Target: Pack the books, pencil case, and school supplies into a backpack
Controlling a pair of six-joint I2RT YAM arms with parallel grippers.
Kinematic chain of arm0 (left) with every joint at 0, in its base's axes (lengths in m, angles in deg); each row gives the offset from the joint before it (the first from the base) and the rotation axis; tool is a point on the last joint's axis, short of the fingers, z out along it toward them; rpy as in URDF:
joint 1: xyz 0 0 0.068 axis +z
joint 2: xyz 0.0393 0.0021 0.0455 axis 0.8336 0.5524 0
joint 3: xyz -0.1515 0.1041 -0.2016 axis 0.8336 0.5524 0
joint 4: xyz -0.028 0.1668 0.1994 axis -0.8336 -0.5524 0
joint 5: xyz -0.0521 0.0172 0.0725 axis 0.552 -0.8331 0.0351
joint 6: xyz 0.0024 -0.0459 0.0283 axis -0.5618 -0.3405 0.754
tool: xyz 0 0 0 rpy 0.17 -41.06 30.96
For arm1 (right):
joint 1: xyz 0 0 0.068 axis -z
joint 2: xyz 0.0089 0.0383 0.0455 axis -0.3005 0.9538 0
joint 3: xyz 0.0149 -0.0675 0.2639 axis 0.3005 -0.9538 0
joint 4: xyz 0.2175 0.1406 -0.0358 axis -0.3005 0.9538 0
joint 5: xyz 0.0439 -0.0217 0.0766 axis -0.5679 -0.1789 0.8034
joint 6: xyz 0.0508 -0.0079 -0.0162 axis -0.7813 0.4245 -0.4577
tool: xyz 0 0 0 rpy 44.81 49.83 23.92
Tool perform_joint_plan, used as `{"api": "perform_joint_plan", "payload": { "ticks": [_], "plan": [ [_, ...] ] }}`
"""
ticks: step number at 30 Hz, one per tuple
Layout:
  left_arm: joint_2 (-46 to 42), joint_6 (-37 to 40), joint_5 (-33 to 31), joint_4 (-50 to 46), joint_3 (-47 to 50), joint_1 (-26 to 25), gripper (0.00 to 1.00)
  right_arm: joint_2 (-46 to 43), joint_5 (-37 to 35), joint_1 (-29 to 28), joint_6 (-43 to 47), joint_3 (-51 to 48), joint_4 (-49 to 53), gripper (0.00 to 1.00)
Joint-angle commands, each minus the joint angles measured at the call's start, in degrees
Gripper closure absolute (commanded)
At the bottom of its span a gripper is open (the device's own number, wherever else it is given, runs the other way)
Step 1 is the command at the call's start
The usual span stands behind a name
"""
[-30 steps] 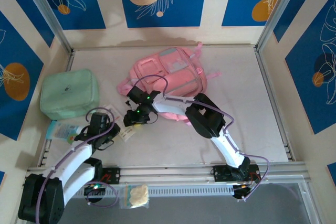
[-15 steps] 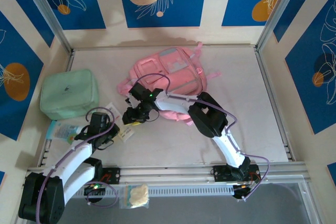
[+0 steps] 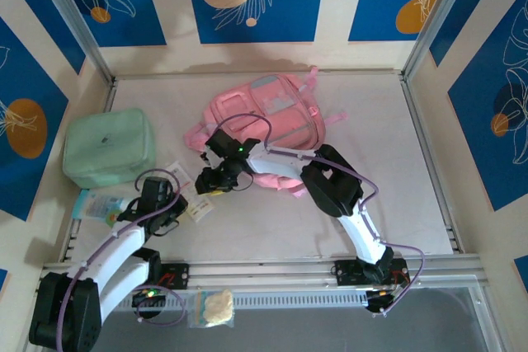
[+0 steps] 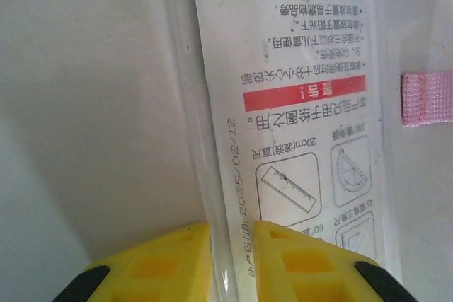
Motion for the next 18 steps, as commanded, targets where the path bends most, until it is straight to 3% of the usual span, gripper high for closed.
{"api": "perform_joint_plan", "payload": {
  "ticks": [1,8,18],
  "plan": [
    [0.50,-0.22,5.23,3.72,1.54,-0.35,0.79,1.59,-2.38,0.83,1.12,0.19,3.22,0.54],
    [1.02,-0.50,5.73,4.46,1.59,-0.35,0.79,5.59,-0.19,-0.22,1.99,3.36,4.12,0.53],
    [0.98,-1.22,6.19,6.54,2.63,-0.35,0.84,3.56,6.40,-1.78,2.38,4.41,2.66,0.52]
  ]
}}
